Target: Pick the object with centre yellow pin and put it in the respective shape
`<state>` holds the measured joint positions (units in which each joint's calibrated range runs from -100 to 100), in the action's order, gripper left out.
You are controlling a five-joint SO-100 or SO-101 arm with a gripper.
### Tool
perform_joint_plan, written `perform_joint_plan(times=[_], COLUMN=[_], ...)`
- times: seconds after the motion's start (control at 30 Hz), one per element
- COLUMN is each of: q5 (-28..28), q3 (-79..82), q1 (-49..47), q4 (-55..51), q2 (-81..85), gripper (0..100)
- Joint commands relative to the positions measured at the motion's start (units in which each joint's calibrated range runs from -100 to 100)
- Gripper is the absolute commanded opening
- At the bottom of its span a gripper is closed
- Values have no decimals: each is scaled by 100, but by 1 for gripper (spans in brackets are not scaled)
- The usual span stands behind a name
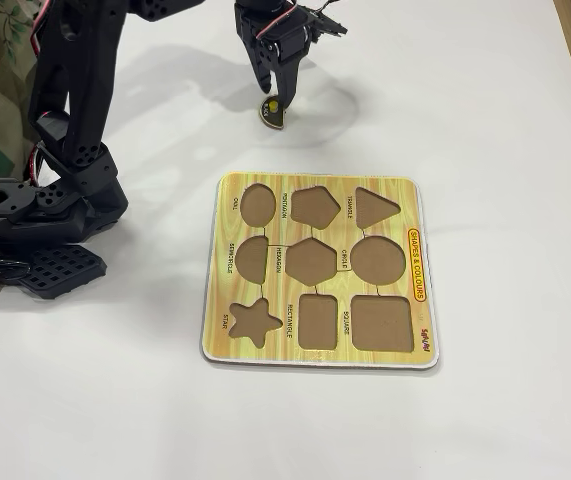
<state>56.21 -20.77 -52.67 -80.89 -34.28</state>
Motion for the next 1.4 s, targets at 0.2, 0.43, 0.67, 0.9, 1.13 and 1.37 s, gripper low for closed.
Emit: perform_joint_plan(times=[0.2, 0.43, 0.67, 0.9, 1.13, 1.37], q5=[-30, -36, -36, -30, -30, -20], q3=[-189, -189, -45, 899, 890, 800], q1=[101, 22, 13, 71, 71, 71], q4=[42, -44, -44, 51, 51, 60], q2=[97, 173, 306, 750, 758, 758], gripper=[14, 14, 14, 14, 14, 14])
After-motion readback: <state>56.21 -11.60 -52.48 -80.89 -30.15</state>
